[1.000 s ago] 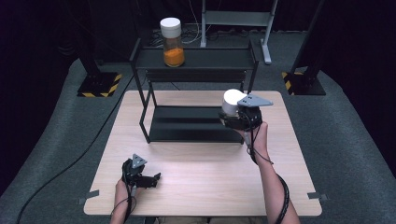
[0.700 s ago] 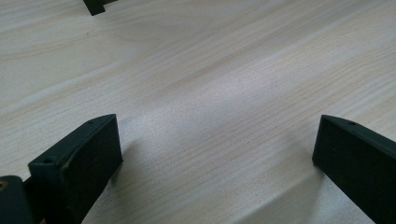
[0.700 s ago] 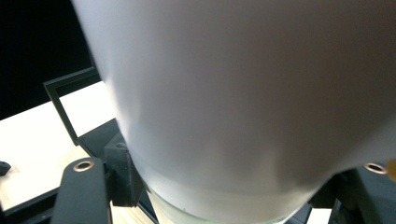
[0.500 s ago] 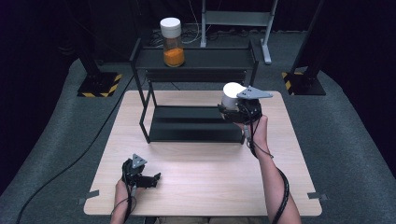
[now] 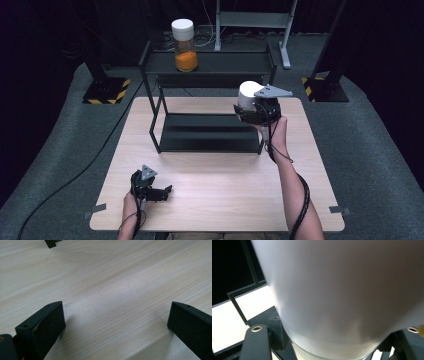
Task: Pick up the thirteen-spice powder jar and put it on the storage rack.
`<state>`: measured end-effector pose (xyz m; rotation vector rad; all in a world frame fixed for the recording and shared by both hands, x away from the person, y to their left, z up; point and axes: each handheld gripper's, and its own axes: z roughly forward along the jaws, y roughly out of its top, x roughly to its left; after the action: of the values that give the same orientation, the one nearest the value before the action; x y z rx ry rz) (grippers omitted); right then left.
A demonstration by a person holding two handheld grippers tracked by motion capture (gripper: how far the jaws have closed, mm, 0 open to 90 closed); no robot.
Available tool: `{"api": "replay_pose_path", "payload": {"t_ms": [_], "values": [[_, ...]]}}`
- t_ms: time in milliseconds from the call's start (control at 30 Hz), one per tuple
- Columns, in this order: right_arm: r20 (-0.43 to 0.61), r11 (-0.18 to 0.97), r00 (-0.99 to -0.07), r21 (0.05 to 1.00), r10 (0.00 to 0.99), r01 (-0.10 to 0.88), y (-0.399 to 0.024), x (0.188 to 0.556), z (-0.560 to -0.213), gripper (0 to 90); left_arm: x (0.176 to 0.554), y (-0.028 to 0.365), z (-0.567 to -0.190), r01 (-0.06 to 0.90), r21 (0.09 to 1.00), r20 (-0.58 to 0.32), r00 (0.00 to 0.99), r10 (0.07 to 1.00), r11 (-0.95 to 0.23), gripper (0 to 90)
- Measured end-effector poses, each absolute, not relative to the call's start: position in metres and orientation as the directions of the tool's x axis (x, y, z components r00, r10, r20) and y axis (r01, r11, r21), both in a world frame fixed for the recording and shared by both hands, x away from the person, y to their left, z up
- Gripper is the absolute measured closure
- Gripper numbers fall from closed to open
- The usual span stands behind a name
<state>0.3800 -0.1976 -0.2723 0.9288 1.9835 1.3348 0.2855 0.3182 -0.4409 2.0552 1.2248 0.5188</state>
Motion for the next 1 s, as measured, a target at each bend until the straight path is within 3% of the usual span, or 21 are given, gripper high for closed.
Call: {"api": "replay_pose_path", "payload": {"t_ms": [1000], "values": [[-0.081,0.246,-0.588,0.947,0.805,0.206,-0.203,0.384,-0.236,30.0,0.286,0.318,-0.441,0.608,0.723,-0.005,0.477,0.879,-0.327,0.7]]}}
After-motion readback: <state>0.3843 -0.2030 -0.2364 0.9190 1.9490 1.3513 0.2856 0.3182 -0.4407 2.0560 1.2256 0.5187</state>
